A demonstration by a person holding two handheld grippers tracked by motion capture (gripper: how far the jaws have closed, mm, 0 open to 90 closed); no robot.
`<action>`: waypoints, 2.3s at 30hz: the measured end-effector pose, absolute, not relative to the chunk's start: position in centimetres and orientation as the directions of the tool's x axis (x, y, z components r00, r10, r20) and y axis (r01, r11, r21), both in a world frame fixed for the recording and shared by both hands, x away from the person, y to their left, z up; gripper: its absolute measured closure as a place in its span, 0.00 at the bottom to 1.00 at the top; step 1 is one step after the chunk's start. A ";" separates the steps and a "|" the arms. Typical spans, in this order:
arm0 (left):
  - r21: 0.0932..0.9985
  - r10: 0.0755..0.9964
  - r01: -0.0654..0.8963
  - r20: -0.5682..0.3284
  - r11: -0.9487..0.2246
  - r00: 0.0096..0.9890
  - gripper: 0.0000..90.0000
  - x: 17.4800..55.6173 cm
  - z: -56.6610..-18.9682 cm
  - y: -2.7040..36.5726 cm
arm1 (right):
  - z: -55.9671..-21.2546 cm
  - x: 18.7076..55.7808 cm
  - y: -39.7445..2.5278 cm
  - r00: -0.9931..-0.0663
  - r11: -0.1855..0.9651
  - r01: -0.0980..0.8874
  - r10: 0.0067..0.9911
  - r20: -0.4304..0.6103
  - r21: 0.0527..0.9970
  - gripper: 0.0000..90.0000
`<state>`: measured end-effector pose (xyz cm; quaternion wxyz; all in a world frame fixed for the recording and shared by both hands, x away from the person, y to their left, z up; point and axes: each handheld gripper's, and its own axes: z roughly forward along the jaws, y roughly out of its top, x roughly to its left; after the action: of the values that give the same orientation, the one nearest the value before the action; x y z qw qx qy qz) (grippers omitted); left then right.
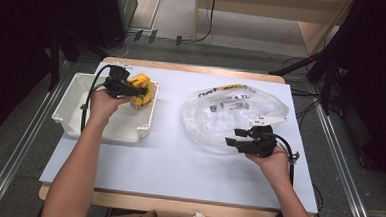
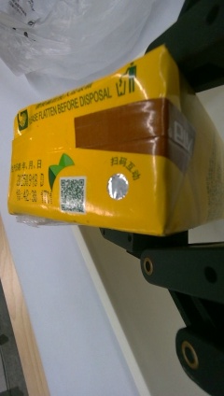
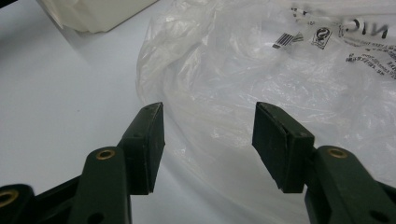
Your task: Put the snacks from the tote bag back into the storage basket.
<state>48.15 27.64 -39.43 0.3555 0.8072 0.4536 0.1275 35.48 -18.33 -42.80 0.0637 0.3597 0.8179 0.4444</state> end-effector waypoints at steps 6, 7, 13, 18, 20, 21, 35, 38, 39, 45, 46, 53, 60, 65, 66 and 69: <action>0.692 0.812 0.623 -0.090 -0.366 0.577 0.57 48.1 -39.9 27.1 | -42.8 35.5 -18.4 -0.734 0.346 0.530 0.644 0.215 0.774 0.50; 0.693 0.812 0.620 -0.087 -0.366 0.577 0.57 48.1 -40.1 27.0 | -42.8 35.5 -18.4 -0.735 0.347 0.530 0.644 0.214 0.774 0.50; 0.695 0.804 0.610 -0.077 -0.381 0.590 0.57 48.2 -40.6 26.8 | -42.8 35.5 -18.4 -0.735 0.348 0.529 0.644 0.213 0.774 0.50; 0.708 0.802 0.597 -0.073 -0.377 0.592 0.57 48.1 -40.9 26.9 | -42.8 35.5 -18.4 -0.735 0.348 0.531 0.643 0.215 0.773 0.50; 0.712 0.799 0.591 -0.071 -0.379 0.597 0.56 48.1 -40.9 26.9 | -42.8 35.5 -18.3 -0.735 0.348 0.531 0.643 0.215 0.773 0.50; 0.714 0.797 0.589 -0.071 -0.379 0.599 0.56 48.1 -41.0 26.8 | -42.8 35.5 -18.3 -0.735 0.349 0.531 0.643 0.215 0.772 0.50; 0.700 0.785 0.605 -0.103 -0.379 0.610 0.51 48.1 -40.4 27.3 | -42.8 35.4 -18.2 -0.736 0.354 0.532 0.643 0.214 0.769 0.50; 0.699 0.785 0.606 -0.103 -0.379 0.610 0.50 48.0 -40.0 27.2 | -42.9 35.5 -18.2 -0.736 0.352 0.533 0.642 0.216 0.769 0.50; 0.695 0.784 0.612 -0.113 -0.377 0.611 0.50 48.1 -39.9 27.3 | -42.9 35.5 -18.3 -0.736 0.352 0.533 0.641 0.216 0.769 0.50; 0.711 0.780 0.607 -0.131 -0.356 0.612 0.50 47.8 -38.7 27.8 | -42.8 35.4 -18.3 -0.738 0.355 0.531 0.640 0.214 0.770 0.50; 0.720 0.780 0.600 -0.132 -0.349 0.612 0.50 47.6 -38.5 27.9 | -42.8 35.5 -18.3 -0.737 0.353 0.533 0.640 0.217 0.769 0.50; 0.722 0.780 0.594 -0.122 -0.355 0.614 0.50 47.0 -36.9 28.3 | -42.8 35.6 -18.0 -0.743 0.361 0.528 0.634 0.213 0.769 0.50; 0.735 0.780 0.582 -0.117 -0.348 0.615 0.50 46.1 -35.5 28.6 | -42.8 35.8 -17.8 -0.749 0.366 0.527 0.627 0.215 0.767 0.50; 0.743 0.777 0.574 -0.117 -0.345 0.619 0.56 45.5 -34.8 28.8 | -42.7 36.0 -17.5 -0.755 0.372 0.520 0.621 0.210 0.769 0.50; 0.749 0.773 0.566 -0.116 -0.345 0.624 0.58 45.2 -34.4 28.9 | -42.8 36.0 -17.5 -0.755 0.372 0.522 0.620 0.214 0.768 0.50; 0.760 0.764 0.550 -0.112 -0.346 0.635 0.63 44.7 -33.9 28.8 | -42.8 36.1 -17.4 -0.757 0.371 0.520 0.617 0.215 0.769 0.50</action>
<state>44.69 28.76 -33.86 0.4030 0.8094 0.4059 0.1329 36.11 -17.42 -42.79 0.0547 0.3441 0.8260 0.4430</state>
